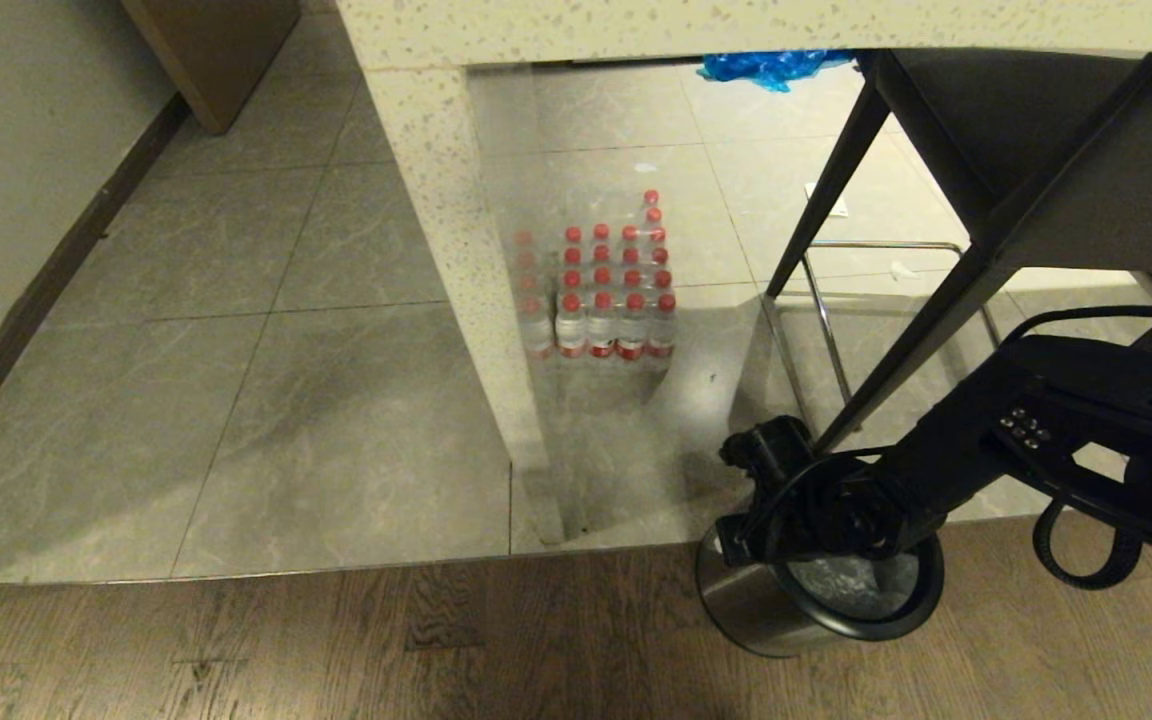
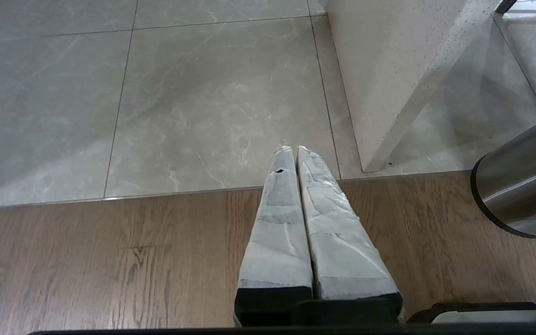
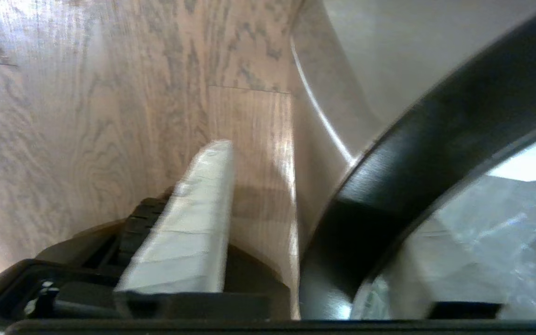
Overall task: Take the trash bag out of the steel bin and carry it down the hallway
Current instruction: Place the outer trash can on the ground
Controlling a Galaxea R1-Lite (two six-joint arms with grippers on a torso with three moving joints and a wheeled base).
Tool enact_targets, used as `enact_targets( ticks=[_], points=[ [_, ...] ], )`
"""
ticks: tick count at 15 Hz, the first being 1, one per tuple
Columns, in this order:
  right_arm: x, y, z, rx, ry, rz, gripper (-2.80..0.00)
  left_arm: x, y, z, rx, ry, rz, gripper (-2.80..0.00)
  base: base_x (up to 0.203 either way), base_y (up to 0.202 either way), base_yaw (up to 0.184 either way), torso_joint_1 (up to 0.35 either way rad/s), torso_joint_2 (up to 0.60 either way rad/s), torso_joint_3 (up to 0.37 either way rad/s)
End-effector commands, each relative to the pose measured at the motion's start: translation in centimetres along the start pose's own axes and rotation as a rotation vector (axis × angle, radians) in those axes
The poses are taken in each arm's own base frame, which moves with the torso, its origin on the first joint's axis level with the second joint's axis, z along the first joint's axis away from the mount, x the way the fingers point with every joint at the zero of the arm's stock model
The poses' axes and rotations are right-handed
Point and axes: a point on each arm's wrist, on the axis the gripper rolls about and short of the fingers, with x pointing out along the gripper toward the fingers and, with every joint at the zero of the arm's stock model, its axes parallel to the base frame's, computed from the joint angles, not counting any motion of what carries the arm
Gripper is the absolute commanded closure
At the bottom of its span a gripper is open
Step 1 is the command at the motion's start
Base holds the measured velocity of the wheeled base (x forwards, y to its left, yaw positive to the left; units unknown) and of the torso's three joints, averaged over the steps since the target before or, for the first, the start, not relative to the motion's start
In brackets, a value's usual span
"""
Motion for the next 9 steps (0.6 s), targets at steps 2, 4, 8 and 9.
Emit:
enact_targets(
  ticks=[2,4,8,9],
  points=[
    [0.0,0.0,-0.2,-0.002,0.005,-0.005,0.0,0.0,0.0,0.0,-0.001,0.003,0.0,0.0,0.0,0.0,0.0,0.0,0.0,0.0],
    [-0.3,-0.1,0.0,-0.001,-0.003,-0.011,0.0,0.0,0.0,0.0,-0.001,0.003,0.0,0.0,0.0,0.0,0.0,0.0,0.0,0.0],
    [-2.6,-0.5,0.3,-0.011,-0.03,-0.025,0.0,0.0,0.0,0.0,-0.001,0.002,0.0,0.0,0.0,0.0,0.0,0.0,0.0,0.0],
    [-3.5,-0.7,0.1,-0.018,-0.029,-0.026,0.0,0.0,0.0,0.0,-0.002,0.003,0.0,0.0,0.0,0.0,0.0,0.0,0.0,0.0]
  ],
)
